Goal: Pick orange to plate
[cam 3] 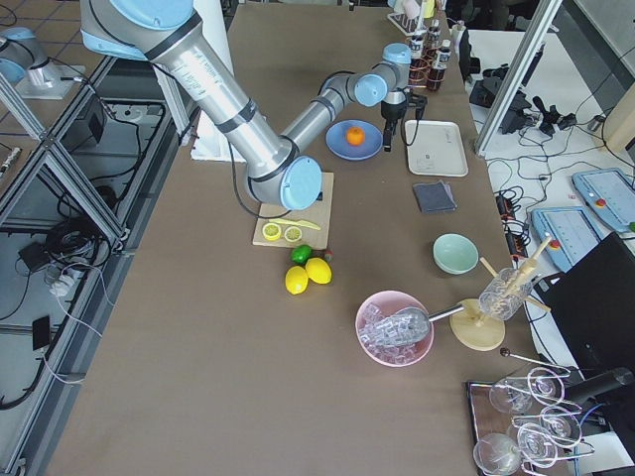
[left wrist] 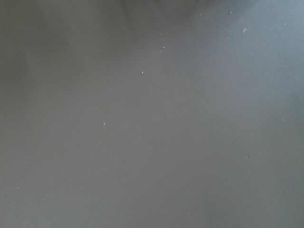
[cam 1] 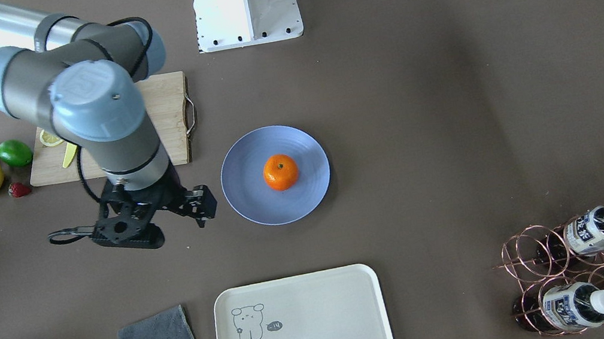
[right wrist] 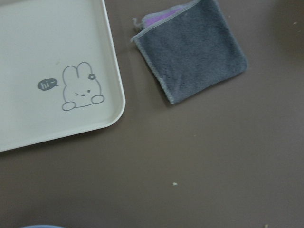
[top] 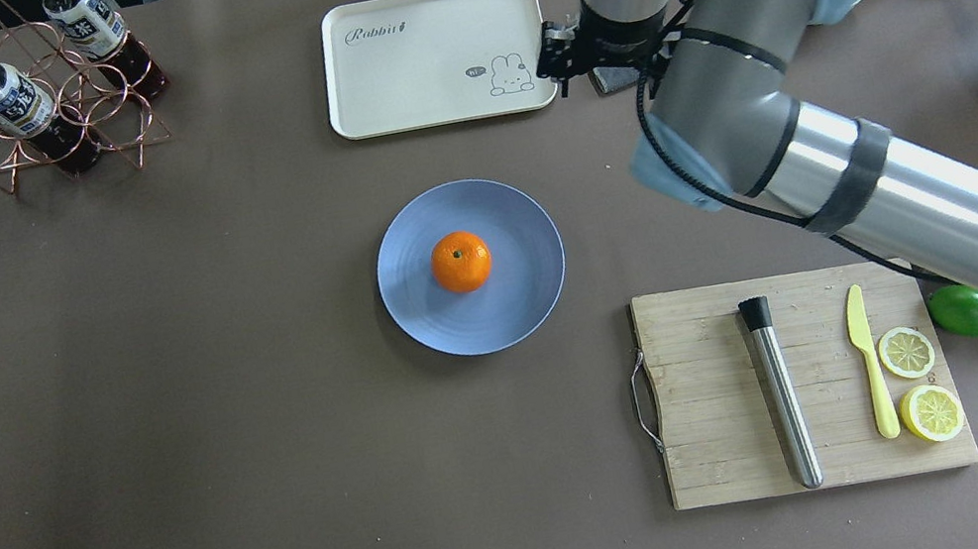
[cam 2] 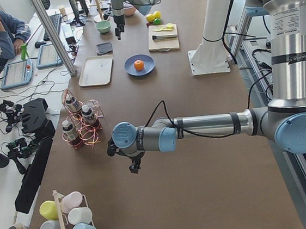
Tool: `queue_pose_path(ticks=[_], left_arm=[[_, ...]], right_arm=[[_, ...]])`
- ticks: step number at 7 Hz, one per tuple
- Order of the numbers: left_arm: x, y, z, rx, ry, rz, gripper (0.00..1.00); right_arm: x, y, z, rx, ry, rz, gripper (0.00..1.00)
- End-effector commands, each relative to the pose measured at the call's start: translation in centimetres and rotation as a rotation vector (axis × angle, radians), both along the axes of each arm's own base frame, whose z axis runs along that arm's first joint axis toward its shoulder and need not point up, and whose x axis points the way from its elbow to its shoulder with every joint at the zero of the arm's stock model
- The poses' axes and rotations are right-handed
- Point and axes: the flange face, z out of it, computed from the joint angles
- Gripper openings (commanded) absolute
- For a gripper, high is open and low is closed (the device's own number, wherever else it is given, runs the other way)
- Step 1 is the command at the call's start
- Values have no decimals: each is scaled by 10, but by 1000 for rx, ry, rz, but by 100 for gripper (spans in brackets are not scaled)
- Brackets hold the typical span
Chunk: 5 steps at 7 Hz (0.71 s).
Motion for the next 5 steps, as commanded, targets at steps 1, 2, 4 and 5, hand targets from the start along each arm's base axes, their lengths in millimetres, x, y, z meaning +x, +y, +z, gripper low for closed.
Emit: queue_pose_path(ticks=[1,2,4,5], left_arm=[[-13,2,16,18,-130,-21,98],[-15,-2,8,-32,-135,-21,98],[-23,-7,-41,-110,-145,-31,98],[-27,-17,-70,-120,-145,-6,98]], right_arm=[[152,10,94,91,18,-140,100],[205,9,136,108,24,-183,100],[291,26,216,116,39,-247,100],[327,42,258,130,64,-299,100]])
